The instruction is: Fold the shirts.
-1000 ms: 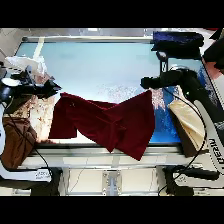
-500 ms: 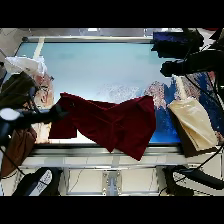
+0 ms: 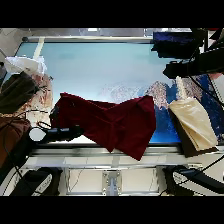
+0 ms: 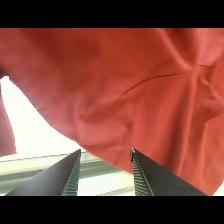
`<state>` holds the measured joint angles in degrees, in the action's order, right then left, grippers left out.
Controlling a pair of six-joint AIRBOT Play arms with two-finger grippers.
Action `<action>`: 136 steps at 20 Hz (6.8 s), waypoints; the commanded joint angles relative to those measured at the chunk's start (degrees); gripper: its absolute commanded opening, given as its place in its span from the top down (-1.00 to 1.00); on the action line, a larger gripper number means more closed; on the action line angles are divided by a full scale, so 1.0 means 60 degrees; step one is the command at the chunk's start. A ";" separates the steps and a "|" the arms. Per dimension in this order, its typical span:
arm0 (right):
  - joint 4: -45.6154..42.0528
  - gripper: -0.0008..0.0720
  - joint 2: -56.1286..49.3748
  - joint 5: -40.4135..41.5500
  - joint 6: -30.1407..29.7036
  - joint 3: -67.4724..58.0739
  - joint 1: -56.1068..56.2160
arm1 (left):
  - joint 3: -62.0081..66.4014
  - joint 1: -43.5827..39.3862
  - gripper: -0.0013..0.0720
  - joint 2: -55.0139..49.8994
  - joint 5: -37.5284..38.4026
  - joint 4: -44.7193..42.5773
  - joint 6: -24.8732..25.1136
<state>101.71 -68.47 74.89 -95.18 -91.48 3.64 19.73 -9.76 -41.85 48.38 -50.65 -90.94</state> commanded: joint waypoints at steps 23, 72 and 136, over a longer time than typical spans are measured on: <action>0.0000 0.02 0.0011 0.0204 -0.0022 -0.0011 -0.0007 | -0.0066 -0.0597 0.04 -0.2739 -0.1738 0.1949 -0.0696; 0.1118 0.38 -0.5683 -0.1989 -0.0310 0.2004 -0.0947 | 0.0324 -0.0142 0.93 0.0219 -0.2892 0.2033 -0.0423; 0.0288 -0.37 0.4754 -0.2841 0.1581 0.7413 -0.2208 | 0.2430 0.8863 -0.66 -0.2710 0.1840 0.1446 0.3996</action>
<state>96.53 -55.51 73.45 -92.49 -66.72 -8.80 47.03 41.30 -61.19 62.41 -49.63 -69.47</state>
